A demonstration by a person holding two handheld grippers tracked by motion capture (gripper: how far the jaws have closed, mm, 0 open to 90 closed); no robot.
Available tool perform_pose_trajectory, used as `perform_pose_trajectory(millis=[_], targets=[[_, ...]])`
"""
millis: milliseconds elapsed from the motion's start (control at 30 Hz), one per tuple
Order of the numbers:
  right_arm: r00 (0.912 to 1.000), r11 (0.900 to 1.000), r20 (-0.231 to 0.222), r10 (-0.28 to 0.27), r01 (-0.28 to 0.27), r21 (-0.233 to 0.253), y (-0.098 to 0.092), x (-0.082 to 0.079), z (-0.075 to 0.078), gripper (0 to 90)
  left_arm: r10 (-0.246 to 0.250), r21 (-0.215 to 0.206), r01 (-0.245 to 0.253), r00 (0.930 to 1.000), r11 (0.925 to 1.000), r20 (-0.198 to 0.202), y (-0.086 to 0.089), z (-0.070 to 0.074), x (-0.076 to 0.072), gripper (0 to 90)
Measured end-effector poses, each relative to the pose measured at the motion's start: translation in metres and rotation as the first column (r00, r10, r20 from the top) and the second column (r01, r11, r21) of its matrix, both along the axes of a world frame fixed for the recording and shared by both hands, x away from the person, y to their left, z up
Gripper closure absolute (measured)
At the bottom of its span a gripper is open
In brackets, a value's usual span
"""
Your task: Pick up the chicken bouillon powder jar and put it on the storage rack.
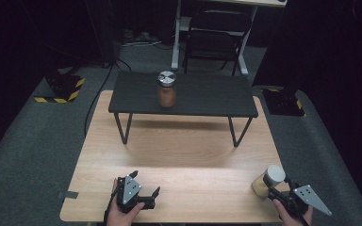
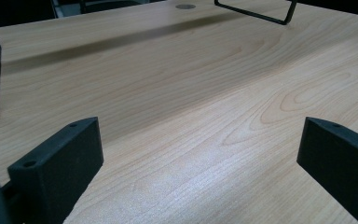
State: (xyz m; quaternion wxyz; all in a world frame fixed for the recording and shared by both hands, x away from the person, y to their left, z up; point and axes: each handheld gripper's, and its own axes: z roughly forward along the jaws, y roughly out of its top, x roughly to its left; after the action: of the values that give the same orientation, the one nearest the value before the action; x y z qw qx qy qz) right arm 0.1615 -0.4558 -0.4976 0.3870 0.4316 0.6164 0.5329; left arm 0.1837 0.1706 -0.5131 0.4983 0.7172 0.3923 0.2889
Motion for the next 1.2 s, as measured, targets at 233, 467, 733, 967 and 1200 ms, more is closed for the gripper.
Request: perform_pose_trajectory(millis=[233,467,733,967,1200], targets=[[1.0,1.0,0.002,-0.008,0.008,-0.002,0.002,-0.001,0.0,34.2,0.002,-0.003,-0.002,1.0,1.0,0.0,0.0,0.0,0.0,0.4],[0.9999,1.0,-0.002,-0.011,0.011,0.001,0.005,-0.002,0.002,34.3,0.0,-0.008,0.0,1.0,1.0,-0.003,0.001,0.0,0.0,0.4],[0.9993,1.0,0.029,0.024,-0.024,0.012,0.014,-0.004,0.006,34.3,-0.003,-0.012,0.003,1.0,0.9999,-0.005,0.002,0.0,0.001,0.4],[0.9967,0.997,0.038,0.071,-0.072,0.014,0.025,0.001,0.01,34.3,-0.003,-0.016,0.003,1.0,0.9999,-0.004,0.003,-0.001,0.001,0.4],[0.994,0.994,0.025,0.106,-0.106,-0.007,0.042,0.008,0.014,34.3,0.002,-0.02,-0.002,1.0,0.9998,-0.008,0.003,-0.001,0.001,0.4]])
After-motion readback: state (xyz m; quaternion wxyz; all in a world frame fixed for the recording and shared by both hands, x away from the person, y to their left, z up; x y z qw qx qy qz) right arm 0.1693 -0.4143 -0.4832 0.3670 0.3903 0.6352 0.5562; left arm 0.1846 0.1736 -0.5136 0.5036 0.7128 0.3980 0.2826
